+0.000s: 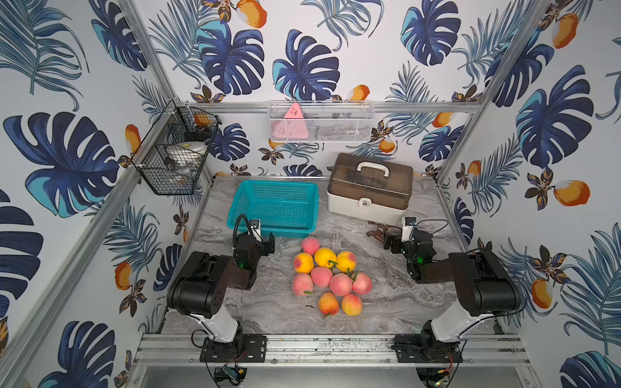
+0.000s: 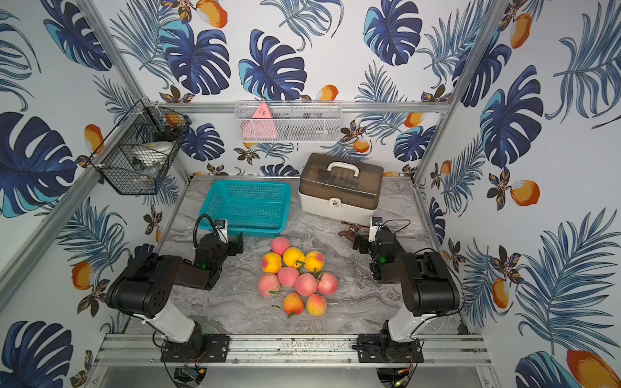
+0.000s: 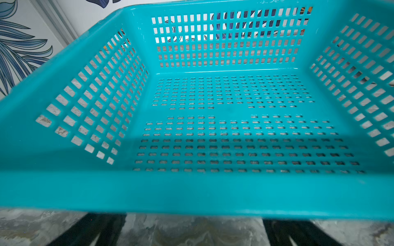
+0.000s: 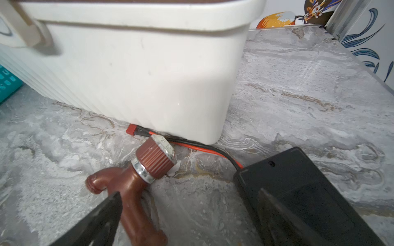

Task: Put the peaches into the basket
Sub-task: Pick up the peach from the center of the board.

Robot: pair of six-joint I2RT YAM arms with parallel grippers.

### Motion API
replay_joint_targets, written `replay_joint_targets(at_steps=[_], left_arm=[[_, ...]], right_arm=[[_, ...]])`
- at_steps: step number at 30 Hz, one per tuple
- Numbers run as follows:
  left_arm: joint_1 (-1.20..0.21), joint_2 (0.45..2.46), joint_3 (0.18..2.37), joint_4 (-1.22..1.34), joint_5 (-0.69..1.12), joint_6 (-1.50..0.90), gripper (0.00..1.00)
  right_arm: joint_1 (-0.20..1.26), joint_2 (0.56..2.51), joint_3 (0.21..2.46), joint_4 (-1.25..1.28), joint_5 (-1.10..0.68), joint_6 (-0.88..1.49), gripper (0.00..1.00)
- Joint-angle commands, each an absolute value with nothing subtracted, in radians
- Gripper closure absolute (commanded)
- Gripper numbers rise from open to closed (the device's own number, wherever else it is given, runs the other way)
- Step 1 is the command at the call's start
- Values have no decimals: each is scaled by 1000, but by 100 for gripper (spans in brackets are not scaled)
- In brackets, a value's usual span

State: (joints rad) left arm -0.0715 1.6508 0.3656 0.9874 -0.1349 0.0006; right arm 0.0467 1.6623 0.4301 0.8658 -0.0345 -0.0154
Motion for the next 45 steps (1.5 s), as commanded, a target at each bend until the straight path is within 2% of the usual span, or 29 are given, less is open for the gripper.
replay_joint_targets(at_steps=[1,36,40,45], left_arm=[[-72,1652,370,1026,-145,1,1],[-47,1646,377,1005,-129,-20,1],[-48,1529,414,833,-187,-43,1],[-90,1388,465,617,-244,-73,1]], right_arm=[[48,1662,435,899,-29,-14,0],[48,1656,430,905,-17,-10,0],[48,1613,421,892,-10,-5,0],[49,1505,478,698,-5,-3,0]])
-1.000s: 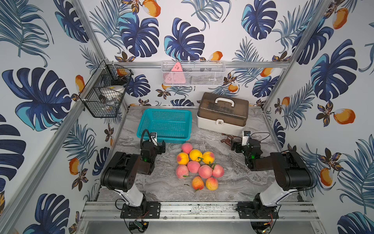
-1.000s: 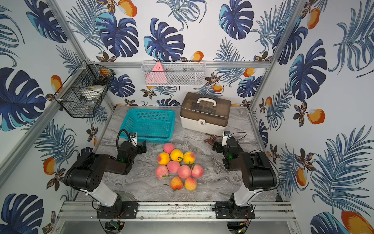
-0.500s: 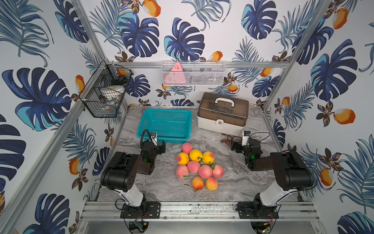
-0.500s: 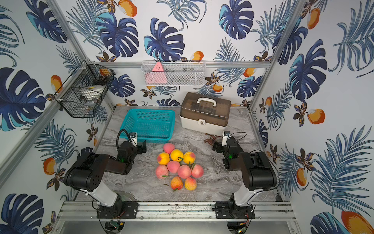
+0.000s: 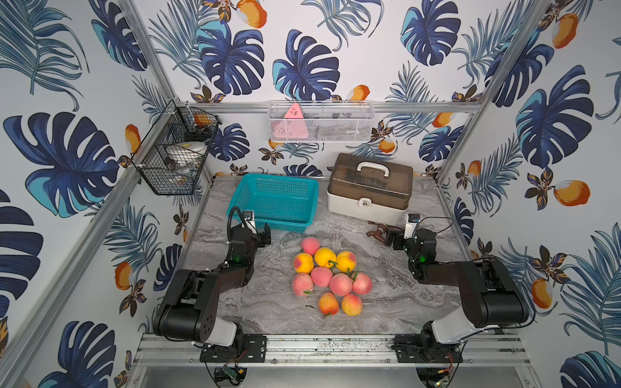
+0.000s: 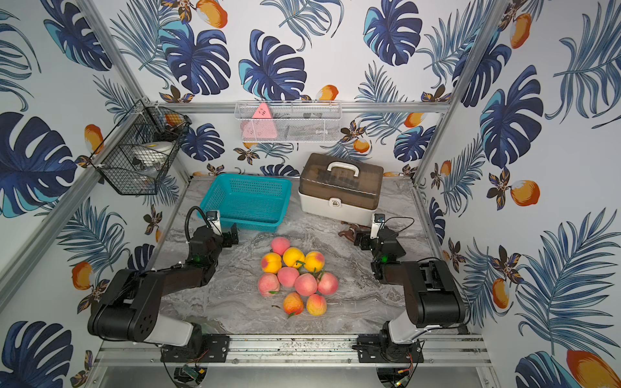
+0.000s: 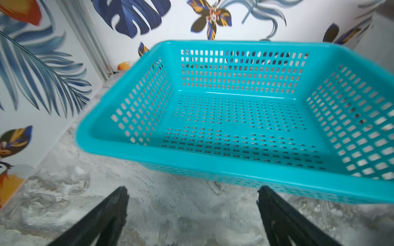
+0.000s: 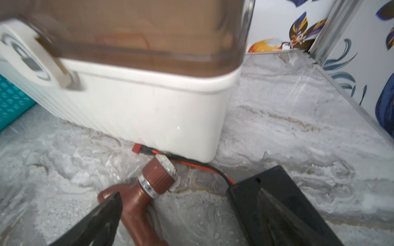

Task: Put the peaches into the basket
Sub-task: Pick up the peach from the center of the board.

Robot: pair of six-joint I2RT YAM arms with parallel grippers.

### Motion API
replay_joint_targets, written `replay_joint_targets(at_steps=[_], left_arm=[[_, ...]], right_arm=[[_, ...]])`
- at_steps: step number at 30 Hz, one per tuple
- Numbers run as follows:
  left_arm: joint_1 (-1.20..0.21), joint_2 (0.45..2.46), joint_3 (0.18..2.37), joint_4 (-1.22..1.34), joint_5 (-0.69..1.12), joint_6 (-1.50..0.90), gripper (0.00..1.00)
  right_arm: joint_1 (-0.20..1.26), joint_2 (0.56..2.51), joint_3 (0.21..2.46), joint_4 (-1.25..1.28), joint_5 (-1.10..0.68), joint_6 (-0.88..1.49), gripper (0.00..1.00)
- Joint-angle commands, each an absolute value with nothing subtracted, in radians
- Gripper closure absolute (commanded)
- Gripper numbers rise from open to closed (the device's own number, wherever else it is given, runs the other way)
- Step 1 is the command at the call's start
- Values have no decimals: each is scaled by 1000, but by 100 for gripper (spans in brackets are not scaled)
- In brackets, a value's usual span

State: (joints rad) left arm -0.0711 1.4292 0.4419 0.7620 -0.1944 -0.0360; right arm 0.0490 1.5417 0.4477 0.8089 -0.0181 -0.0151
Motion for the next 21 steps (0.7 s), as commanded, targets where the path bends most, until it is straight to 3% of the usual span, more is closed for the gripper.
replay_joint_targets(at_steps=[1,11,17,21], left_arm=[[-108,1369,491,545,-261,-86,1],[-303,1249,769,-149,-459,-358,1],[-436,1212,848,-367,-293,-466,1],[-537,1213,864,-465,-191,-498,1]], right_arm=[[49,1478,502,629,-2,5,0],[108,1283,680,133,-14,173,0],[177,1144,745,-108,-100,207,0],[306,1027,762,-241,-101,197,0]])
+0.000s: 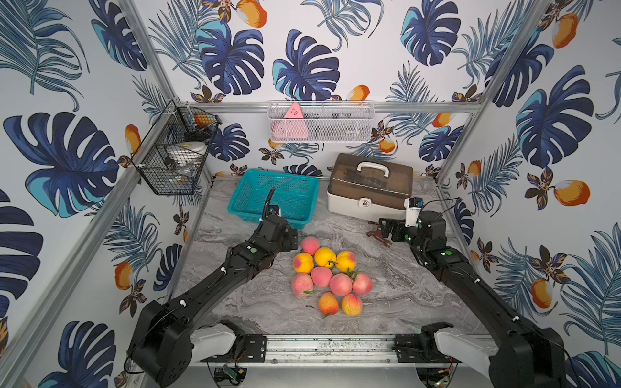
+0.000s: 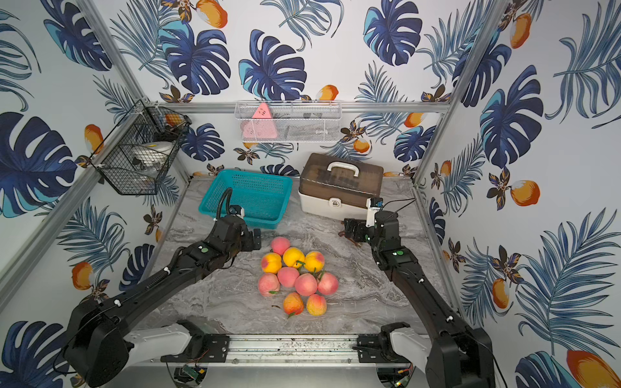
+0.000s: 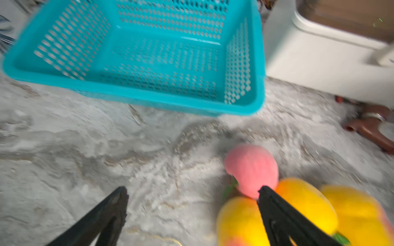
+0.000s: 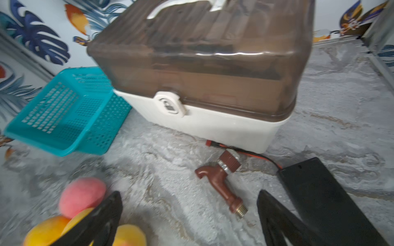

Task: Put the peaches into the basket
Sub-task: Pick up the peach from the center of the board.

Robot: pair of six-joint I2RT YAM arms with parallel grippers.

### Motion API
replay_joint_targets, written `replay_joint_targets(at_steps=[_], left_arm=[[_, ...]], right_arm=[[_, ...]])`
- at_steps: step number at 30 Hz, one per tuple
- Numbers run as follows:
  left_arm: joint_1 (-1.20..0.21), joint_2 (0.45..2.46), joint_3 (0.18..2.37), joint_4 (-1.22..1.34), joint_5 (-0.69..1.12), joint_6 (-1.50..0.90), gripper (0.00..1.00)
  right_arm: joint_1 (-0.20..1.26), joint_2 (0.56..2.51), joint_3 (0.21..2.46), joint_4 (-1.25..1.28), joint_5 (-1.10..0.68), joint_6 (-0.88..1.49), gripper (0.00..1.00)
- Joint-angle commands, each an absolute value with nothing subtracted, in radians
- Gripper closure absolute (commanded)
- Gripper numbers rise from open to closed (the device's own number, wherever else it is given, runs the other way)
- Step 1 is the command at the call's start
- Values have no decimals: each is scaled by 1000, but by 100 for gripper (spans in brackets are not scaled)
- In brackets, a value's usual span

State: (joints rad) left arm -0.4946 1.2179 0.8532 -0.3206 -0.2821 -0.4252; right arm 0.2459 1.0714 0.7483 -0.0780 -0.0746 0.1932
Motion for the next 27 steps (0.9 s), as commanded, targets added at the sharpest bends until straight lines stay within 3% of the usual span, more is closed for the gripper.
replay_joint_targets(at_steps=[1,6,19,27], left_arm=[[-558,1214,864,-478,-177,-505,1],[-663,1221,861,-512,-130,-530,1],[-789,1224,824,-538,-111,-586,1],[-895,1187,815,-646,-188,-629,1]], right_arm=[[346,1009,766,-272,-98,194,0],[505,993,786,-388,-116,176,0],[512,1048,833,-396,-417,245,0],[560,1076,811,-385,-425,203,0]])
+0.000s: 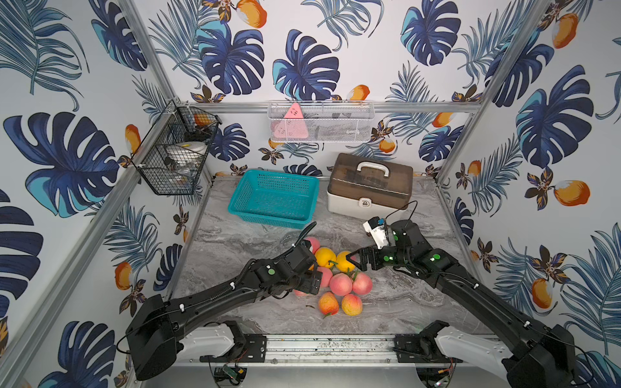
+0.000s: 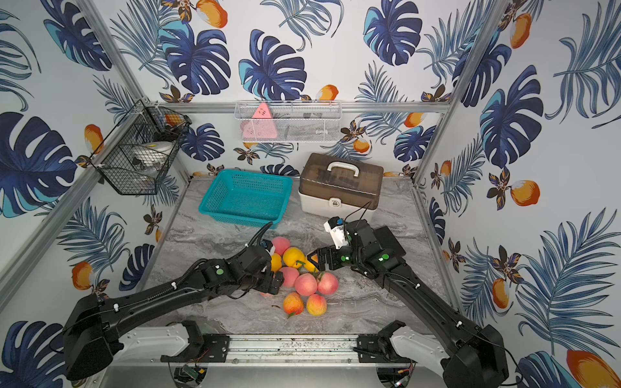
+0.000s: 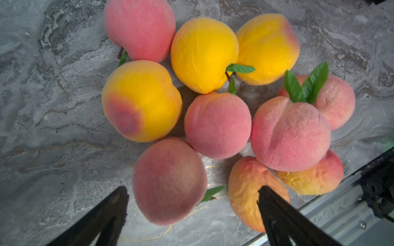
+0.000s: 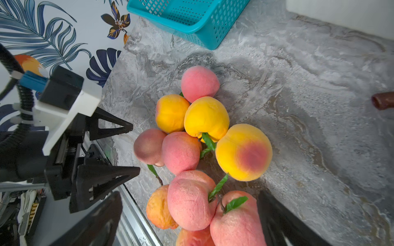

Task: Put the peaches into the basket
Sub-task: Pick up the peach from the center of the board.

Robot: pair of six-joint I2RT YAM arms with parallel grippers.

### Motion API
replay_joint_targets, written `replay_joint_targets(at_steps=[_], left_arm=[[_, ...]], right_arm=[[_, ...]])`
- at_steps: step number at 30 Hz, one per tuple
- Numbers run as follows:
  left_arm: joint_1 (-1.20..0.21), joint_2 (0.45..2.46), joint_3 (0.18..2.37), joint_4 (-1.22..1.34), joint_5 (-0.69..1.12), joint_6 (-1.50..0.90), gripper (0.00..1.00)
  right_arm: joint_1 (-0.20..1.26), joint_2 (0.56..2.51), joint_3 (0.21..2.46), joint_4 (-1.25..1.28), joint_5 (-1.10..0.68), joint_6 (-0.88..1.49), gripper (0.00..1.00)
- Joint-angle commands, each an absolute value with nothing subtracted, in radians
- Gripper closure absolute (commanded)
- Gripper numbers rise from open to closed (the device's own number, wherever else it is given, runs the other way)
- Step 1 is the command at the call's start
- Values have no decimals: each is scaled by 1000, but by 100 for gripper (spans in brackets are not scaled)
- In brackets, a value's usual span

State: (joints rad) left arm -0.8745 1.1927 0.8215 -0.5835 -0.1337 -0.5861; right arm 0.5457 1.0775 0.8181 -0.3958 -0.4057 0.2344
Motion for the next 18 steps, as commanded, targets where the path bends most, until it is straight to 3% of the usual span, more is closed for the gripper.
replay_joint_targets(at_steps=[1,18], left_arm=[[-903,1189,812,-652,-193,-634,1],[-914,1304,736,-520,-190,-696,1]], right_arm=[[568,1071,807,-383,-424,195,0],[676,1020,707,-306,-438,193,0]])
